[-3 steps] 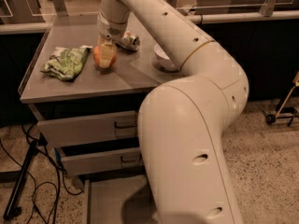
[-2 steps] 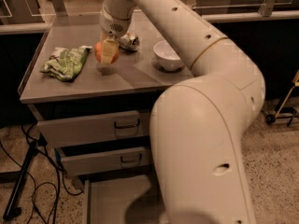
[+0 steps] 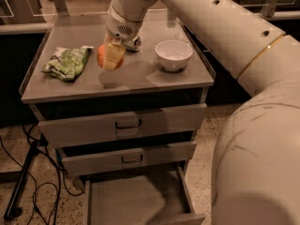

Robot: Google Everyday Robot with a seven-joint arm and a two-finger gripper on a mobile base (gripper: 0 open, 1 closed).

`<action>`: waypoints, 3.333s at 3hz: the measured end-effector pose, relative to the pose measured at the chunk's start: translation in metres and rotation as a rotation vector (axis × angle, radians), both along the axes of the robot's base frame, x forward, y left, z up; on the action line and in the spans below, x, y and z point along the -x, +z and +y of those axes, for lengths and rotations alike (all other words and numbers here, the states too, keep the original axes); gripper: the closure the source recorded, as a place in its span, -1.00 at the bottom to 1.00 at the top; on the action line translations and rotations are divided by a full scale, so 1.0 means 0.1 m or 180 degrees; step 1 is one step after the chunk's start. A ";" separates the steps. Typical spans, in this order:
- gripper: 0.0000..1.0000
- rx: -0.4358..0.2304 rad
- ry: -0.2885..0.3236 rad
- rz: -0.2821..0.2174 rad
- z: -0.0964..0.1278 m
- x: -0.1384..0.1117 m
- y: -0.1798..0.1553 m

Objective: Place orange into bottom drawer

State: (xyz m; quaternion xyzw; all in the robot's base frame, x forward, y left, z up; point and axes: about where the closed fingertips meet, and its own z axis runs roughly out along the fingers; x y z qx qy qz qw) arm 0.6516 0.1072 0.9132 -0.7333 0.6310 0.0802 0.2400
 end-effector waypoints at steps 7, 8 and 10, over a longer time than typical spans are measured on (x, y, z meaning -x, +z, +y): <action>1.00 0.0096 -0.0397 0.0899 -0.58 1.60 -1.04; 1.00 -0.0009 -0.0438 0.1191 -0.54 1.86 -1.59; 1.00 -0.0009 -0.0441 0.1247 -0.53 1.93 -1.73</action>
Offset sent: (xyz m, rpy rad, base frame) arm -0.0880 -0.0549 0.0026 -0.0762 0.0693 -0.0746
